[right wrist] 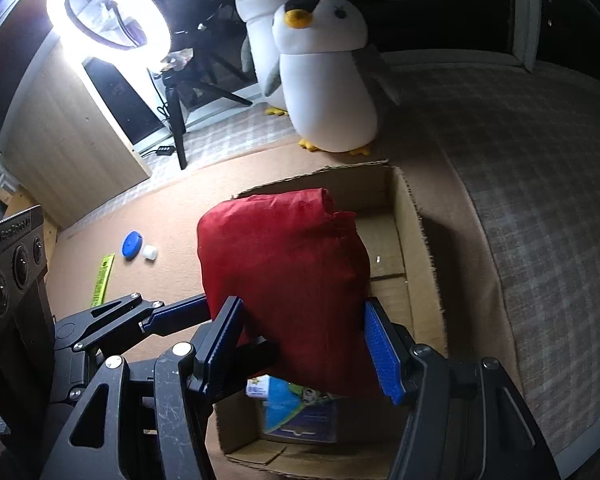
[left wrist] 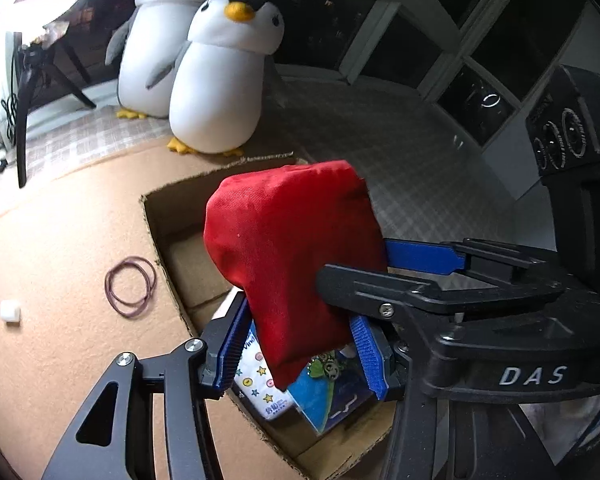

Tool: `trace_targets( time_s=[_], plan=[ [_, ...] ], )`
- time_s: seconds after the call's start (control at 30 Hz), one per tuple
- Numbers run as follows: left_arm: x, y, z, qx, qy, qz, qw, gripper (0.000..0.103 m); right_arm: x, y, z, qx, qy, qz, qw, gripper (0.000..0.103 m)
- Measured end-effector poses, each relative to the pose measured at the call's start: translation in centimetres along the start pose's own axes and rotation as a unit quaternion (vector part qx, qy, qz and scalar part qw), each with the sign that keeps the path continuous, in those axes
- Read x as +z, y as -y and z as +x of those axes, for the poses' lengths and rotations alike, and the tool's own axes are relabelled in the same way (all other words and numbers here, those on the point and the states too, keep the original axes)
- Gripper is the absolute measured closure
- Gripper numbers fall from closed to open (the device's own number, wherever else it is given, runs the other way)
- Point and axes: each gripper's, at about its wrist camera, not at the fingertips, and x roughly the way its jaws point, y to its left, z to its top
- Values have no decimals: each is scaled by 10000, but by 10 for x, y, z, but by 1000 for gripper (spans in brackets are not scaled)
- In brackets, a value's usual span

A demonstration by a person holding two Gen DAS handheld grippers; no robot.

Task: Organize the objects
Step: 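Carry the red pouch into the box with both grippers and release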

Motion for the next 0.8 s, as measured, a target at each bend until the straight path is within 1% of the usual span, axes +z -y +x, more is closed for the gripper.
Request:
trace_targets(
  time_s=[0.07, 0.23, 0.43, 0.57, 0.7, 0.8],
  plan=[
    [1, -4, 1, -11, -38, -54, 10000, 48, -1, 1, -1, -10, 9, 20, 10000, 46],
    [-7, -13, -15, 17, 52, -37, 10000, 48, -4, -6, -5, -18, 81, 37, 10000, 46],
    [-24, -36, -50, 219, 172, -146, 9995, 48, -14, -37, -11, 49, 204, -58, 9998, 46],
    [-47, -62, -80, 613, 133, -251, 9977, 48, -23, -65, -12, 97, 280, -208, 9993, 46],
    [-74, -95, -119, 1053, 266, -415, 9932, 48, -33, -97, -7, 146, 329, -345, 9988, 46],
    [-94, -120, -146, 1367, 371, -522, 9885, 47, -40, -124, -6, 80, 482, -465, 9977, 46]
  ],
)
